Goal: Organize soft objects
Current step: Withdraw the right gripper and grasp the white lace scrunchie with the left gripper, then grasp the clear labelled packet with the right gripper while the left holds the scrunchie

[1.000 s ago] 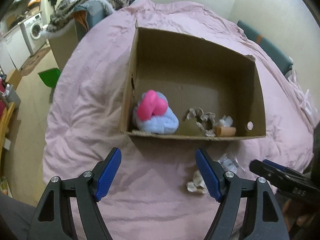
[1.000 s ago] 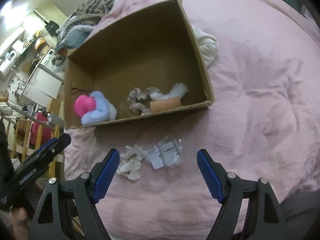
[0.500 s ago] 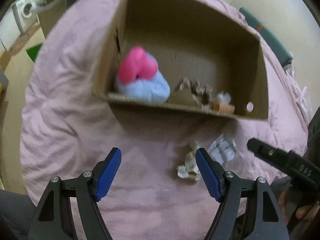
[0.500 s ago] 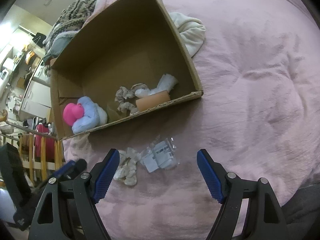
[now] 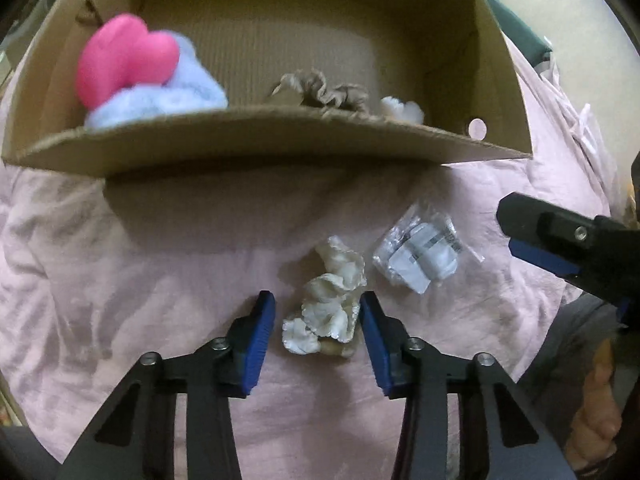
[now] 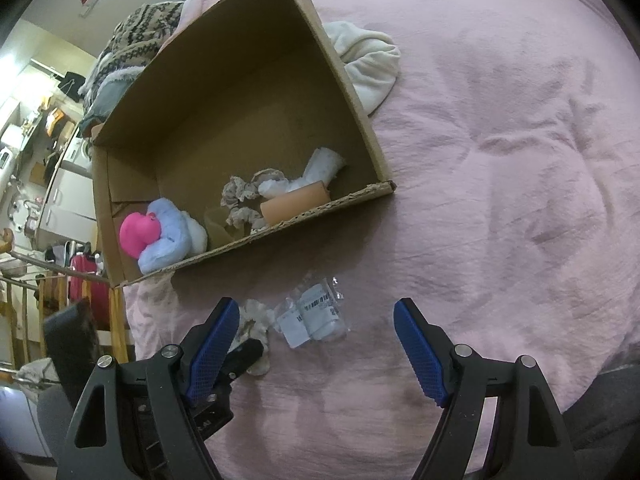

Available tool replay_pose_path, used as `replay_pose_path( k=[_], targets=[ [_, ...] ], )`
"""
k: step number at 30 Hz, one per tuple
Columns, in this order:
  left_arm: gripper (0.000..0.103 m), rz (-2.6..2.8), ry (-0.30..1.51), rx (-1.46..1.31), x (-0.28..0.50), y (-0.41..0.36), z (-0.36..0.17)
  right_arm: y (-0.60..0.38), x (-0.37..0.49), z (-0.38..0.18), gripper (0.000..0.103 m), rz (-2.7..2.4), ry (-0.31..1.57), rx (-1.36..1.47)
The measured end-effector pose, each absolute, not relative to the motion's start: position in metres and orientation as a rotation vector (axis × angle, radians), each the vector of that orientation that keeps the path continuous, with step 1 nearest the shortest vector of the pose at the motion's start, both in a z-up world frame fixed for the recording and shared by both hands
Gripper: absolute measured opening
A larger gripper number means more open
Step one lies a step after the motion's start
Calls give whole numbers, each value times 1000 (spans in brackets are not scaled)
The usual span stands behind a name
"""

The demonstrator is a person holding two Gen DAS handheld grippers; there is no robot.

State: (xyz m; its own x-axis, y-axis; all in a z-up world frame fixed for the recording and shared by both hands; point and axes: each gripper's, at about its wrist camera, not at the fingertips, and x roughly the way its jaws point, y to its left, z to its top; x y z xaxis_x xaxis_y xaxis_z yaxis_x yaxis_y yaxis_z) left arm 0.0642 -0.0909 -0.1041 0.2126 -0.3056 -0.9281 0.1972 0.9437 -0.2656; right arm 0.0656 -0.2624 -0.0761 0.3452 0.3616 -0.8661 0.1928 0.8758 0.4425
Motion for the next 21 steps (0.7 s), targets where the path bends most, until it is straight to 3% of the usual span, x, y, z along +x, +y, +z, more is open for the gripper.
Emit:
replay_pose_path(
  k=[1,4,14,21],
  targets=[
    [23,-367,1324,-99,64,-91,-104,-263,66,-76,84,115,1229,525],
    [14,-354,1307,-83,61,-88,-96,-263,66,-77,84,113,1231,525],
    [14,-277,1242,-116,50,-42,-35,-257,72,-93,84,111,1301,508],
    [14,-218,1207,-75,48,-13,-18,-227,85,-99,84,146,1355,306]
  ],
)
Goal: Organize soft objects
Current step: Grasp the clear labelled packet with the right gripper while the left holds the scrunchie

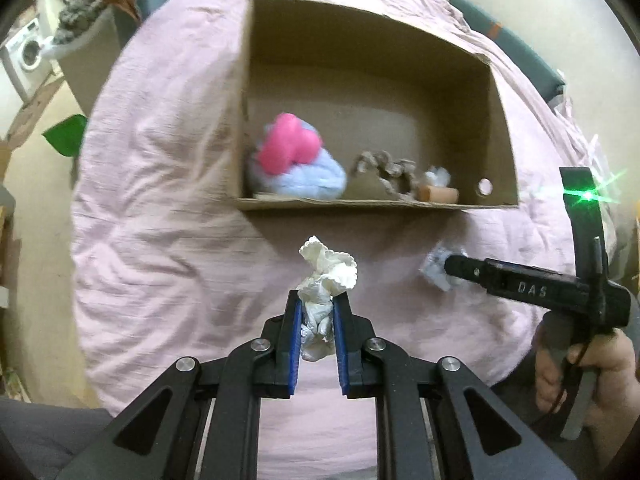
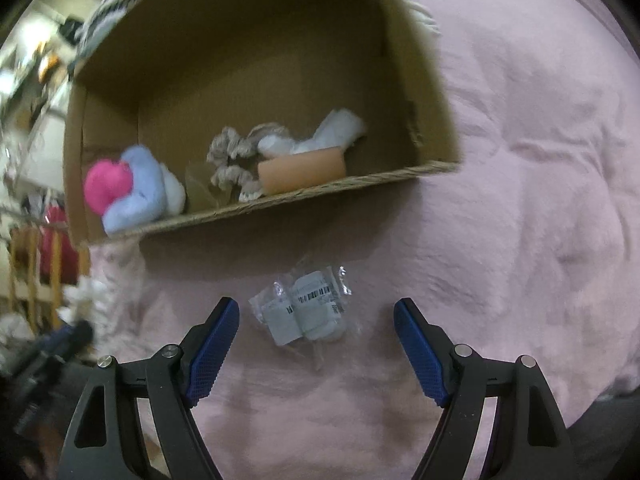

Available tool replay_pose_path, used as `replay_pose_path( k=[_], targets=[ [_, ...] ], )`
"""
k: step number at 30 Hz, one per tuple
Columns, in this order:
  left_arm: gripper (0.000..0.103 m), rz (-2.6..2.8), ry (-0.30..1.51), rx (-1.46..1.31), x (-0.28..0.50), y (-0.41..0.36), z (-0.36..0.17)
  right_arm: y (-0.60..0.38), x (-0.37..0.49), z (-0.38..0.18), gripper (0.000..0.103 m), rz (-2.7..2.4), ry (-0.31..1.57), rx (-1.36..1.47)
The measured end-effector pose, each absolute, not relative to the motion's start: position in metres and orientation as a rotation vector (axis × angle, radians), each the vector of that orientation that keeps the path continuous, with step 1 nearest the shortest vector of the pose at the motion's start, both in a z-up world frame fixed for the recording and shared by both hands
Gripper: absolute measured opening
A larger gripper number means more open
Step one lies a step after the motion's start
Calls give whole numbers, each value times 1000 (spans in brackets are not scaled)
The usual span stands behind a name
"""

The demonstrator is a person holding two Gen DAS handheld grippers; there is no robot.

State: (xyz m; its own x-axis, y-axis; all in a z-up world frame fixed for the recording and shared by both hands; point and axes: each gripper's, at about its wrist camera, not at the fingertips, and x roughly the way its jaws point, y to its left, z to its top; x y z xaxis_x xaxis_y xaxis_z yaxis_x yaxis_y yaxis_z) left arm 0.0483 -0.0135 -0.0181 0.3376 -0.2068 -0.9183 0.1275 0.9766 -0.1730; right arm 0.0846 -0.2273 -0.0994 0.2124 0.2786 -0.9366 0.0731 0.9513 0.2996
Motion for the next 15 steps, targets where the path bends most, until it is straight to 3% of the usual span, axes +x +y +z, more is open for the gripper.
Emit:
replay_pose_path(
  k=[8,11,14,15],
  targets=[
    [14,-156,1224,-104,48,0,-30,-180,85,-111,83,219,1377,18],
    [14,-132,1203,-82,48,-2,-30,-172,84,-114,58,213,1367,-47],
    [14,-112,1190,-71,49,-1,-32,-170,81,-112,26,208,1349,-88],
    [14,-105,1187,-65,50,-1,-33,-171,80,-110,25,220,1348,-74]
  ],
)
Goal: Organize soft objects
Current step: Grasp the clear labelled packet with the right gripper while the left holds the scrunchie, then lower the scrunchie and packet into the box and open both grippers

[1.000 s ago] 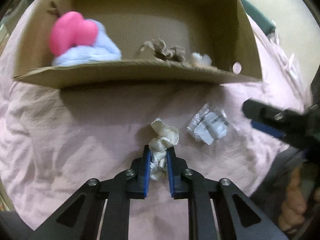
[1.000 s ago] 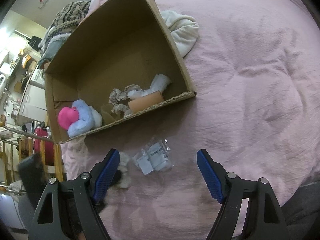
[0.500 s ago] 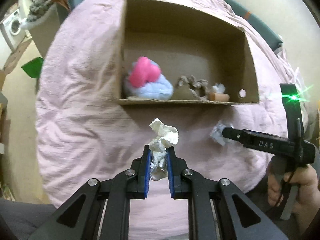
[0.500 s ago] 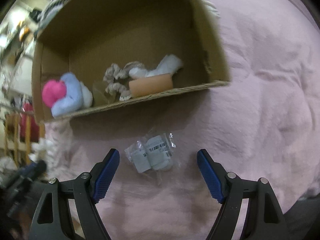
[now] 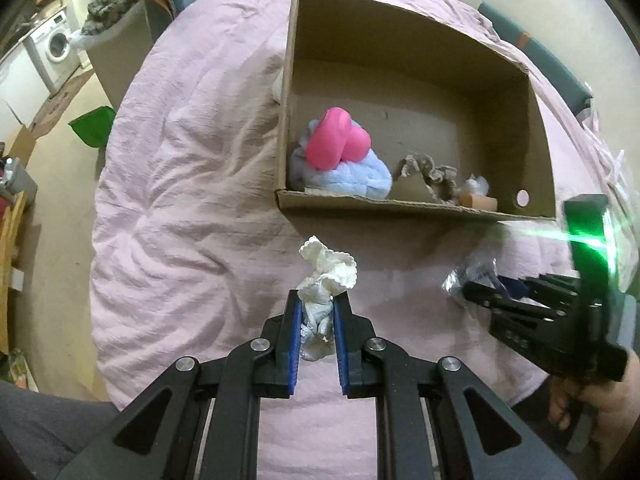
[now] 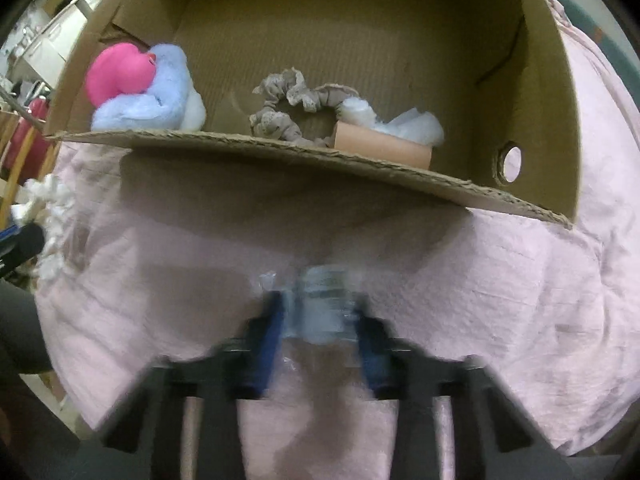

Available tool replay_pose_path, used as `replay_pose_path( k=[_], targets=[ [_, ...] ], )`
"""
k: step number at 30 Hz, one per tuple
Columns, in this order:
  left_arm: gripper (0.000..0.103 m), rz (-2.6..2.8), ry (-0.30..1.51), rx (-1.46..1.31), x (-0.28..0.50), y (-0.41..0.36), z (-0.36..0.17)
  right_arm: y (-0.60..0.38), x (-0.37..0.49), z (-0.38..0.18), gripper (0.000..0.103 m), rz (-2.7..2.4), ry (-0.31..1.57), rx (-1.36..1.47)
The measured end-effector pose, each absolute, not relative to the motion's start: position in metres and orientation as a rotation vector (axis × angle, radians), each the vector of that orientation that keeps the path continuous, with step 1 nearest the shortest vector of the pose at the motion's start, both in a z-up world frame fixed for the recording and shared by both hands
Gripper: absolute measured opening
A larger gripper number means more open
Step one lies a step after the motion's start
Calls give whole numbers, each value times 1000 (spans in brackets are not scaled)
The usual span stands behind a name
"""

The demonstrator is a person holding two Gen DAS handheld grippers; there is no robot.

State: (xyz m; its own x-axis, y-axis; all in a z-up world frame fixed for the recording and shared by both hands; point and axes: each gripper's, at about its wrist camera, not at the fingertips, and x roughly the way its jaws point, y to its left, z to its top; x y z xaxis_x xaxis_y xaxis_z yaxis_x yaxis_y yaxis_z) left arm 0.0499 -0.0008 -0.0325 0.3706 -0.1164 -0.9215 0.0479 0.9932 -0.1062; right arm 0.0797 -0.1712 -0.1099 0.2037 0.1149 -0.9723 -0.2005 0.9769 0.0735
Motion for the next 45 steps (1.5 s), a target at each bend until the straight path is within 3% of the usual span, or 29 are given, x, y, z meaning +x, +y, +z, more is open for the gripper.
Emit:
replay_pose_path(
  k=[11,19,23,32,45],
  targets=[
    [14,-128,1126,-102,38,5,-11,-188,50,-71,25,355,1321,93],
    [14,-176,1006,-86,48,-4,35,-222,48,9,25,383,1079,60],
    [14,-198,961,-44,73,-21,46,-229,73,22,25,341,1004,84],
    [14,-266,920,-9,122,-60,20,-237,115,-3,25,264,974,155],
    [15,-235,953,-19,124,-53,-13,-221,114,-27,25,288,975,152]
  ],
)
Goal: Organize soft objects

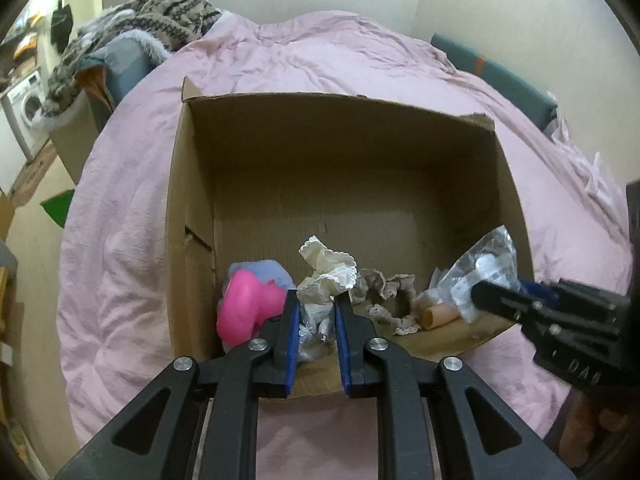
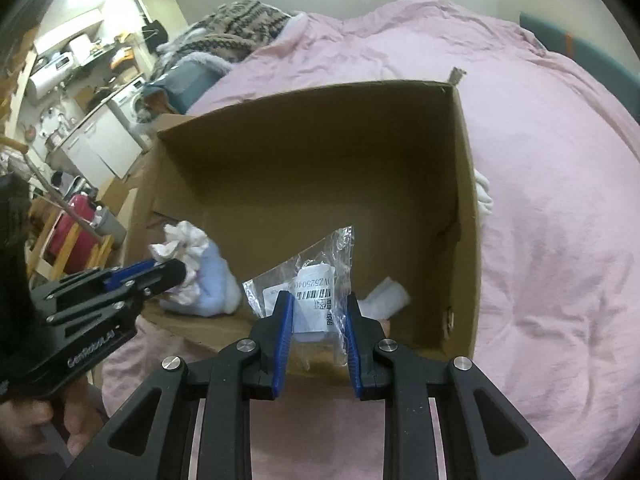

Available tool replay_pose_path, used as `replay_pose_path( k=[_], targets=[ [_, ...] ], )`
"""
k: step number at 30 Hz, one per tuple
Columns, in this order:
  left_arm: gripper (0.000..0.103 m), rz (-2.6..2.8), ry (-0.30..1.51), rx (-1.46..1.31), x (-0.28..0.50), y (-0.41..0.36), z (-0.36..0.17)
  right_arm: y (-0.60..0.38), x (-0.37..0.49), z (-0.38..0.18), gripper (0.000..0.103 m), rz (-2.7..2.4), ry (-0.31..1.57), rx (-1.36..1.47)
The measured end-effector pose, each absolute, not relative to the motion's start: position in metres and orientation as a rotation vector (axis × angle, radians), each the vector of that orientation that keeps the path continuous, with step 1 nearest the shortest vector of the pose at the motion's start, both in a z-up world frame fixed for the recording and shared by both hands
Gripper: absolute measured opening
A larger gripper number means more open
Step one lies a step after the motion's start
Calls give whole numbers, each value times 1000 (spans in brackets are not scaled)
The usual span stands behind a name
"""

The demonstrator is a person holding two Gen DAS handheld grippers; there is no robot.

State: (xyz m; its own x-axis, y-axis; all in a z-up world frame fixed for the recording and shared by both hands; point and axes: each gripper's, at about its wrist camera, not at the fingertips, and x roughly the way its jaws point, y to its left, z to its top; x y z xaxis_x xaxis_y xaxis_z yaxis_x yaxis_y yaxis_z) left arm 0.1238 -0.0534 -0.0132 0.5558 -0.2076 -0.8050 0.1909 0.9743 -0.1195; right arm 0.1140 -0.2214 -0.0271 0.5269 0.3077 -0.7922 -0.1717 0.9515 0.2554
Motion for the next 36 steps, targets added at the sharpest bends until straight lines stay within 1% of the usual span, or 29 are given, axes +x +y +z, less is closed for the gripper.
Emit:
replay_pose_path(
  k=[8,15,16,20,22,23,24,26,27,32,34,36],
  targets=[
    [16,-227,938,-12,124,-54,-11,-218,118,-35,25,263,994,136],
    [20,-207,938,-28,121,-51,-12,-220,120,-39,25,265,1004,150],
    [23,-207,937,-24,121,-51,-12,-220,120,-39,25,266,1005,157],
    [29,-202,915,-5,117,-52,-9,-222,122,-39,25,266,1006,176],
    [39,-207,906,-6,115,-53,-5,-224,123,-37,26,267,1002,196],
    [42,-212,899,-10,114,-53,-3,-226,123,-37,27,268,999,209],
    [45,-215,890,-6,112,-53,0,-228,122,-36,31,268,995,222],
    [46,-204,865,15,108,-54,6,-231,121,-33,42,265,980,241],
    [46,-197,851,22,107,-54,10,-232,120,-31,54,263,972,244],
    [46,-165,804,18,99,-47,27,-232,118,-18,57,250,920,238],
    [46,-160,796,6,97,-42,33,-235,117,-13,60,245,903,252],
    [46,-151,790,-4,94,-37,39,-239,116,-8,62,239,888,272]
  ],
)
